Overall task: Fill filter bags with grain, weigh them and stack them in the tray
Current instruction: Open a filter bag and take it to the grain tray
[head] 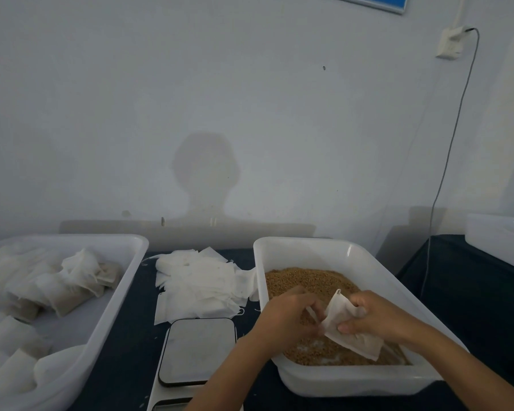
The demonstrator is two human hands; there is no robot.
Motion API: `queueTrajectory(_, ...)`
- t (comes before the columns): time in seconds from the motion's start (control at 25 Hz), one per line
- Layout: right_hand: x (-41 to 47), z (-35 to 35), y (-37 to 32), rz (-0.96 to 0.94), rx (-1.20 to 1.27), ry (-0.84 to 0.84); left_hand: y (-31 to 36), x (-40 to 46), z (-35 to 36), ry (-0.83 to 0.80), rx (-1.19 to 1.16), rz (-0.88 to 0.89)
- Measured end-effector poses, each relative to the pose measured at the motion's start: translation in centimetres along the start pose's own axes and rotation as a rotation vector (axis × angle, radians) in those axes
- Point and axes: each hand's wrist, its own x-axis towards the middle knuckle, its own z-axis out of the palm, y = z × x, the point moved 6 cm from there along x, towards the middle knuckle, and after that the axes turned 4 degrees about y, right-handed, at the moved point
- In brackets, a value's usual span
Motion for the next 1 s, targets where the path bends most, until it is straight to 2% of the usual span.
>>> queueTrajectory(0.12,0.0,-0.3,0.0,0.002,-0.059,-0.002,-0.2,-0.1,0.2,-0.021,-0.034,-0.026)
queueTrajectory(0.24,-0.2,-0.7,-0.4,-0.008,-0.007,0.025,-0.5,0.0,-0.1,-0.017,-0.180,-0.099)
queueTrajectory(0.32,-0.3,-0.8,-1.2,-0.020,0.121,0.077,-0.7,0.2,-0.5,0.016,-0.304,-0.166)
queueTrajectory(0.48,-0.4,-0.2,-2.6,-0.033,0.496,0.247,-0.9,0.8,-2.2,0.208,-0.527,-0.238)
queueTrajectory(0.68,-0.5,1.2,-2.7,-0.055,0.720,0.335,-0.9,1.4,-3.2,0.303,-0.533,-0.254)
queueTrajectory(0.88,-1.0,0.9,-3.6,-0.178,0.553,0.323,-0.9,0.9,-3.2,0.310,-0.500,-0.265)
queueTrajectory(1.0,-1.2,0.3,-6.4,-0.303,0.476,0.339,-0.5,0.1,-5.4,0.396,-0.625,-0.244)
